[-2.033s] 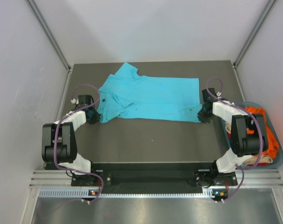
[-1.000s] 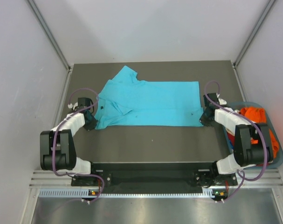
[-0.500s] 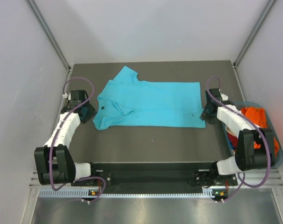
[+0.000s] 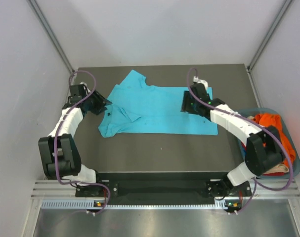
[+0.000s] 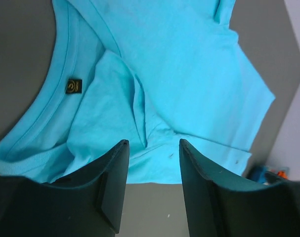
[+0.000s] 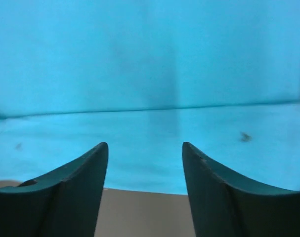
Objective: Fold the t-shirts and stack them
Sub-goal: Fold the tshirt
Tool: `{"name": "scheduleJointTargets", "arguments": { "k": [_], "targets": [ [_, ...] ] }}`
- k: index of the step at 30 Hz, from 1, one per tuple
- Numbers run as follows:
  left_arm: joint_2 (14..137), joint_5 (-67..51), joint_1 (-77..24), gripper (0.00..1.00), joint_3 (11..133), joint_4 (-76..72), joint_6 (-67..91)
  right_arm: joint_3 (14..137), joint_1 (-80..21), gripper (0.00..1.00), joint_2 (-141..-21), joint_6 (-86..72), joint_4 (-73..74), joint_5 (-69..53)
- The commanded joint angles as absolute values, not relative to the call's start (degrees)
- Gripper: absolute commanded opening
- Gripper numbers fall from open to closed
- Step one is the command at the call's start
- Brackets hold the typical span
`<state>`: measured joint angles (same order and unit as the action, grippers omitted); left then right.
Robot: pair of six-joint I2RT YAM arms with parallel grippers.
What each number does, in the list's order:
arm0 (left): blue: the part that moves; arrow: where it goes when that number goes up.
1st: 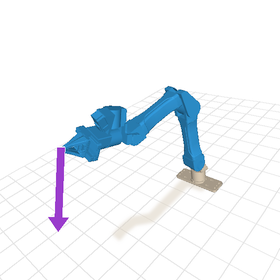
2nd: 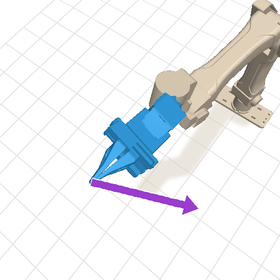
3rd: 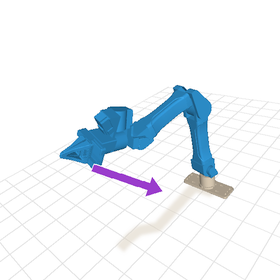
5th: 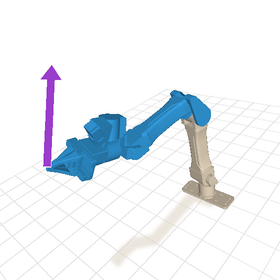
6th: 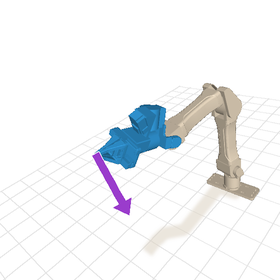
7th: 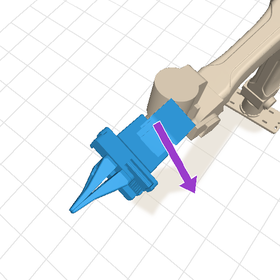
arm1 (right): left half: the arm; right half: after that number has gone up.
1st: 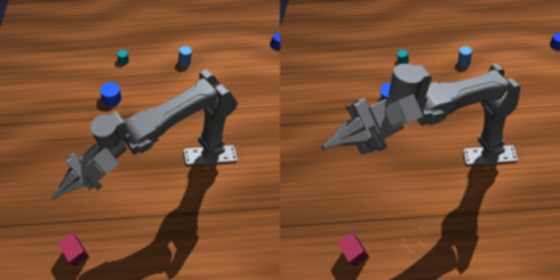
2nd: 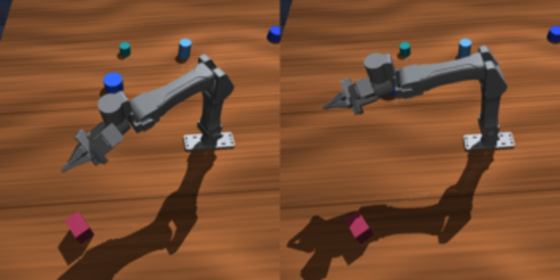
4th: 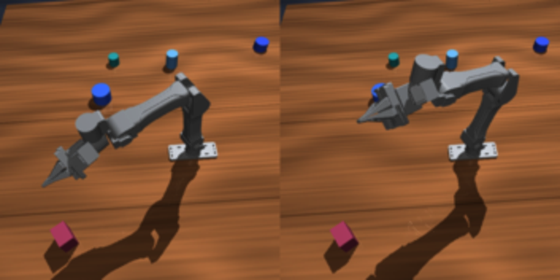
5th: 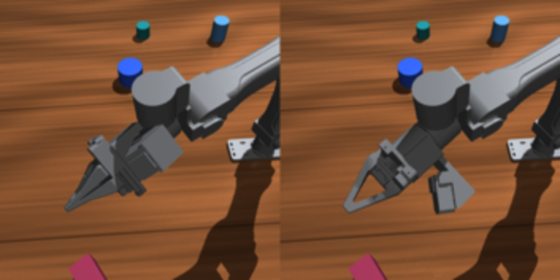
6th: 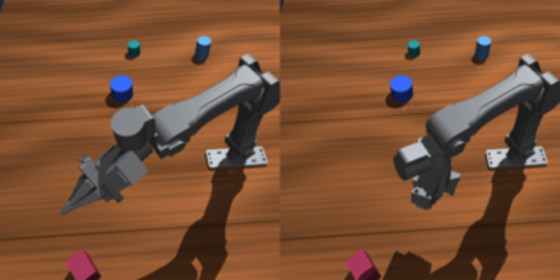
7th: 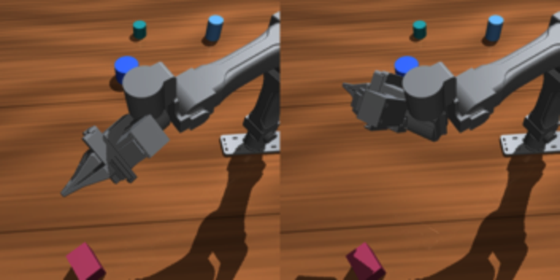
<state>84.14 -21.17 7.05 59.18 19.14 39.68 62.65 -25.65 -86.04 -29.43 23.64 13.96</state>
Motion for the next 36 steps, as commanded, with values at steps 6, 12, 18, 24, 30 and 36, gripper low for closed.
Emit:
{"name": "scheduleJointTargets", "arguments": {
  "k": [6,12,18,24,30,36],
  "targets": [
    [89.65,-27.18,19.76,0.46,61.88,15.55,43.24,83.21,-39.80,0.64,-102.11,-21.37,12.92,9.75],
    [82.38,-18.11,21.88,0.46,51.87,10.14,45.00,98.33,-45.61,0.63,-116.17,-18.46,13.53,9.67],
    [80.42,-12.92,22.41,0.47,48.34,11.86,43.16,108.80,-47.81,0.63,-126.12,-17.14,15.38,8.88],
    [81.03,-11.25,23.11,0.45,46.32,15.11,43.42,111.00,-48.60,0.63,-129.20,-15.03,13.62,6.24],
    [81.91,-18.09,23.03,0.43,41.31,9.94,46.23,113.64,-48.60,0.63,-131.74,-13.01,14.06,4.50],
    [84.63,-20.30,22.94,0.43,41.13,10.36,44.48,118.37,-49.31,0.62,-136.75,-12.04,13.10,2.46]
  ]
}}
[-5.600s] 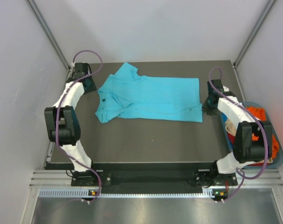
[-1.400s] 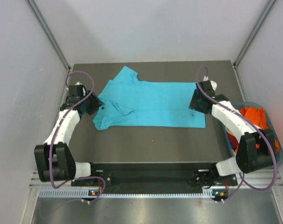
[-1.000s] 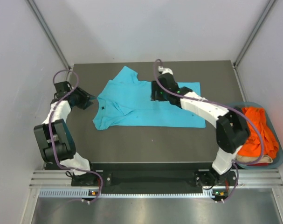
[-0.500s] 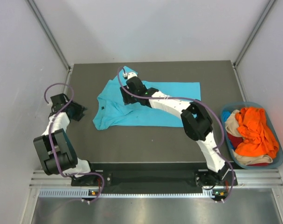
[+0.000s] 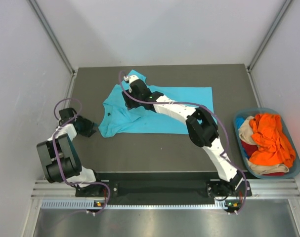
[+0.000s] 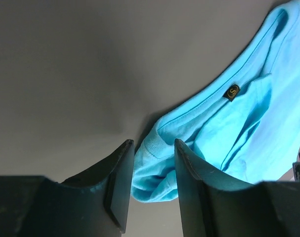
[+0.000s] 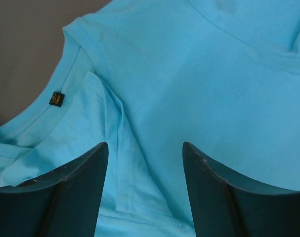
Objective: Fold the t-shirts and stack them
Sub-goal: Fold the tshirt
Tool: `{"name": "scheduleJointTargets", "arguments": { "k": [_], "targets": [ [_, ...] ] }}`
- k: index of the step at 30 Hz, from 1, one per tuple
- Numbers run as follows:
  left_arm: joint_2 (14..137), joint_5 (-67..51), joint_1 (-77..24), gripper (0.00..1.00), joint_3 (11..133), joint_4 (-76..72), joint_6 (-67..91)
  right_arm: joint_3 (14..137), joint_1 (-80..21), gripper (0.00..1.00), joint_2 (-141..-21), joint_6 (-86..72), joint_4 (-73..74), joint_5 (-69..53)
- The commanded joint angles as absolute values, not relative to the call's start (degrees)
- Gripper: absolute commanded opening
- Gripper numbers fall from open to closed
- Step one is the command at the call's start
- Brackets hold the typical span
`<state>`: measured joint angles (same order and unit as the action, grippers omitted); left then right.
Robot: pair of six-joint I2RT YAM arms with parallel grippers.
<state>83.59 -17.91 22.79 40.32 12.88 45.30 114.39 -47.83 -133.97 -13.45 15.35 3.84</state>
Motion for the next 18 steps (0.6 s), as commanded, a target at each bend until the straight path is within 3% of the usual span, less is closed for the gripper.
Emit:
{"name": "scheduleJointTargets", "arguments": {
  "k": [1,18],
  "targets": [
    [85.16,-20.48,23.03,0.42,41.83,10.81,43.60,119.08,-49.65,0.62,-138.15,-12.13,13.10,2.29],
    [85.87,-19.16,21.97,0.37,40.69,10.37,42.45,122.52,-52.91,0.61,-144.93,-12.22,7.56,-0.35]
  ]
}}
